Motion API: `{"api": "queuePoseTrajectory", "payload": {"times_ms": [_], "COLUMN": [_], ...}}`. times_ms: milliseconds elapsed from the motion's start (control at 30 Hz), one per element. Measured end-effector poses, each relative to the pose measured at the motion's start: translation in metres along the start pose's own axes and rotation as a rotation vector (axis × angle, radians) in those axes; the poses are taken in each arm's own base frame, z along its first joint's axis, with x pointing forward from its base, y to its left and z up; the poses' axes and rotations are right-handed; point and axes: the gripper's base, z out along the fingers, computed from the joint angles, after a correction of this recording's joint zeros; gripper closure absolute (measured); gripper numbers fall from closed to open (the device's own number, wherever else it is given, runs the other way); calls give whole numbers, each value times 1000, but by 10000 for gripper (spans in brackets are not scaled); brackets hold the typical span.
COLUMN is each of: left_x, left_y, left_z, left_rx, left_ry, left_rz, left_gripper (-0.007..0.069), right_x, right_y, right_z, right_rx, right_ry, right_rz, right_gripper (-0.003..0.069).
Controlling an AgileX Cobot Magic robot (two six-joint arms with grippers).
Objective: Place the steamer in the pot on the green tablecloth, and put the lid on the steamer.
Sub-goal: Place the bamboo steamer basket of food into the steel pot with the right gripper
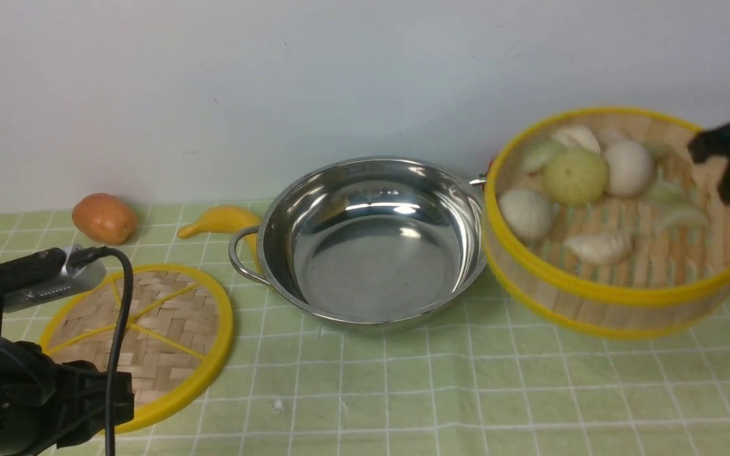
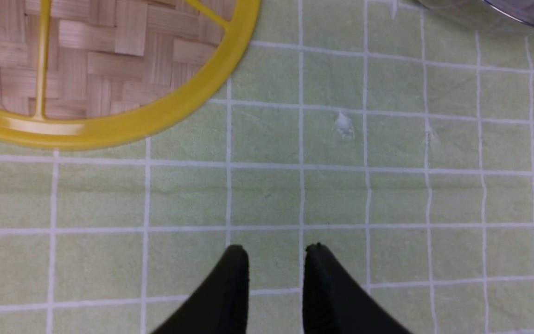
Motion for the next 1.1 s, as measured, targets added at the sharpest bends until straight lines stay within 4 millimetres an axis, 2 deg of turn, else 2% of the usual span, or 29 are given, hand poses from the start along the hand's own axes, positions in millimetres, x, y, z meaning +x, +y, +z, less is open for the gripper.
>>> {"api": "queuePoseTrajectory", "payload": {"times_ms": [33, 100, 133, 167, 200, 267, 300, 400, 533, 633, 800, 967, 1100], "left_x": [0, 0, 1, 1, 1, 1, 1, 2, 2, 2, 3, 2, 1], "left_y": [0, 0, 0, 0, 0, 0, 0, 0, 1, 3, 4, 4, 5], "left_z": [0, 0, 0, 0, 0, 0, 0, 0, 0, 0, 0, 0, 0], "left_rx": [0, 1, 2, 2, 2, 3, 3, -1, -13, -29, -39, -44, -53], "left_ry": [2, 4, 7, 8, 10, 13, 13, 17, 20, 25, 28, 28, 17], "left_rz": [1, 0, 0, 0, 1, 1, 1, 7, 20, 35, 45, 50, 56], "left_gripper": [455, 455, 455, 455, 455, 455, 455, 454, 447, 445, 445, 443, 434], "right_x": [-13, -24, -38, -37, -49, -58, -59, -68, -70, -69, -65, -61, -60], "right_y": [24, 41, 74, 77, 99, 131, 133, 168, 177, 180, 181, 181, 181], "right_z": [1, 1, 10, 14, 17, 40, 42, 80, 104, 139, 166, 183, 188], "right_rx": [-30, -53, -91, -93, -120, -148, -151, -175, -169, -141, -123, -114, -117], "right_ry": [-29, -57, -81, -69, -104, -106, -107, -105, -96, -58, -24, 6, 13], "right_rz": [-39, -63, -107, -111, -133, -160, -161, -183, -191, -197, -201, -200, -191], "right_gripper": [596, 596, 596, 596, 596, 596, 596, 596, 596, 596, 596, 596, 598]}}
